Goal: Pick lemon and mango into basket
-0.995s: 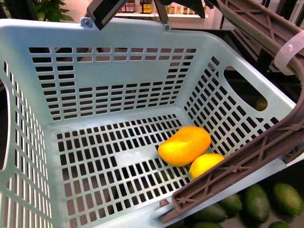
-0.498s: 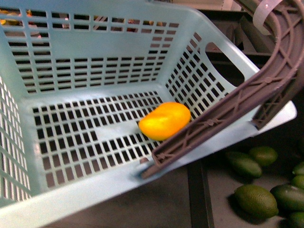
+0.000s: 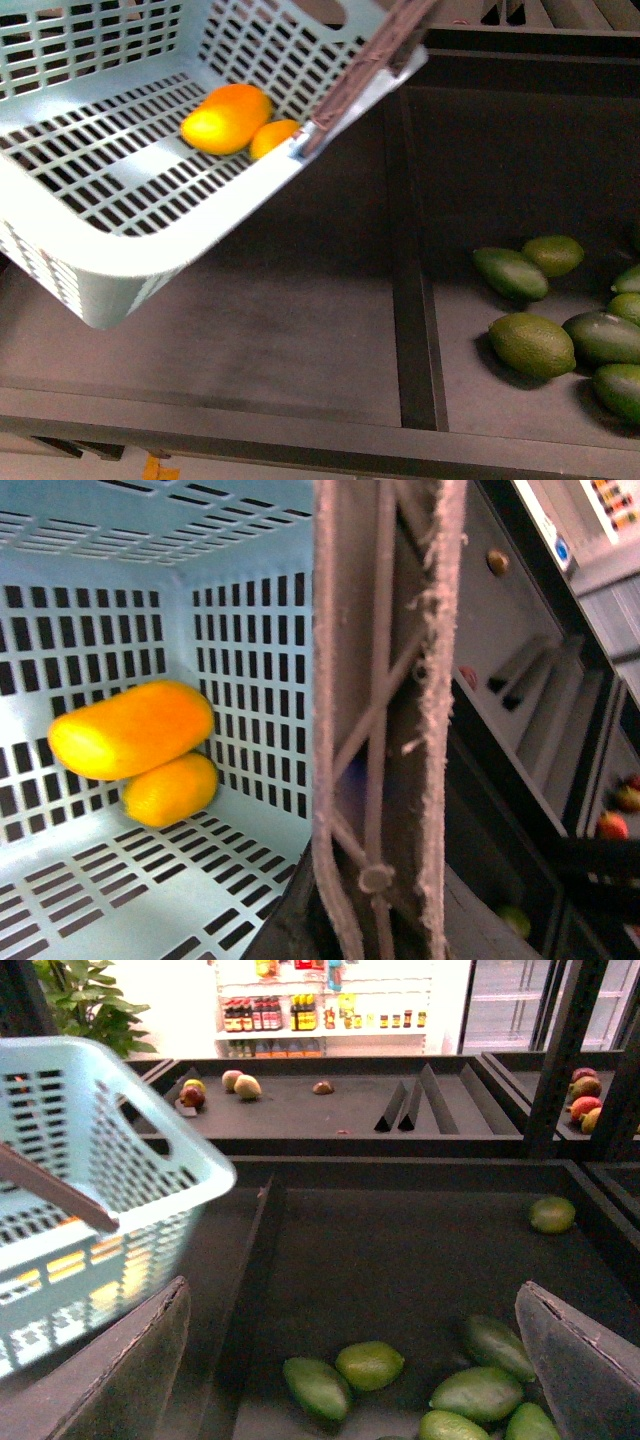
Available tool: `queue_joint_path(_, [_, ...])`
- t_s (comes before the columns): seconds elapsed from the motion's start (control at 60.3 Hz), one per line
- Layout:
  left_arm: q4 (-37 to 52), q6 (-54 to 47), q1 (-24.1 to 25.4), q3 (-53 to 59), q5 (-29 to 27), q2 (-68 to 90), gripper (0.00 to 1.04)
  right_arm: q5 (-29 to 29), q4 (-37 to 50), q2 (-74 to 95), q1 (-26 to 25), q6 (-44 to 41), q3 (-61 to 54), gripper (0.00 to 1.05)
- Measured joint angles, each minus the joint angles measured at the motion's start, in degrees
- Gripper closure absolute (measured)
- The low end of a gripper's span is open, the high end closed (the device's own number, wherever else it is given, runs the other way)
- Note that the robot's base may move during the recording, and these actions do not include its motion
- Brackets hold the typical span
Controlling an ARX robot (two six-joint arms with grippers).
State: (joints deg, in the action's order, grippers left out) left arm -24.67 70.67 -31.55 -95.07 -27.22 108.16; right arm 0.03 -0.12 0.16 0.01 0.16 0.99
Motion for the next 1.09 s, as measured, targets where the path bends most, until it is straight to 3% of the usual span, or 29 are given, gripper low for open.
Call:
queue_joint_path(0.133, [3.39, 2.05, 5.86, -3.65, 4.61, 7.02, 0.99, -0.09, 0.00, 0.00, 0.00, 0.00, 0.00, 0.09])
queue_joint_path(0.381, [5.20, 8.63, 9.03, -14.01, 11.67, 20.63, 0.99, -0.02, 0.00, 0.00, 0.00, 0.00, 0.00, 0.09])
queue_joint_path(0.564, [3.63, 13.20, 11.54, -23.78, 11.23, 30.27, 0.99, -0.04, 0.00, 0.00, 0.00, 0.00, 0.00, 0.09])
queue_joint_path(0.763, [6.58, 15.56, 13.73, -21.94, 11.50, 30.91, 0.99, -0.04, 0.00, 0.00, 0.00, 0.00, 0.00, 0.09])
queue_joint_path(0.929, [8.57, 20.11, 15.21, -10.38, 12.50, 25.94, 0.99, -0.04, 0.00, 0.00, 0.00, 0.00, 0.00, 0.09])
queue_joint_path(1.095, [8.92, 19.56, 15.65, -4.13, 12.28, 22.45, 0.69, -0.04, 0.02, 0.00, 0.00, 0.00, 0.00, 0.09])
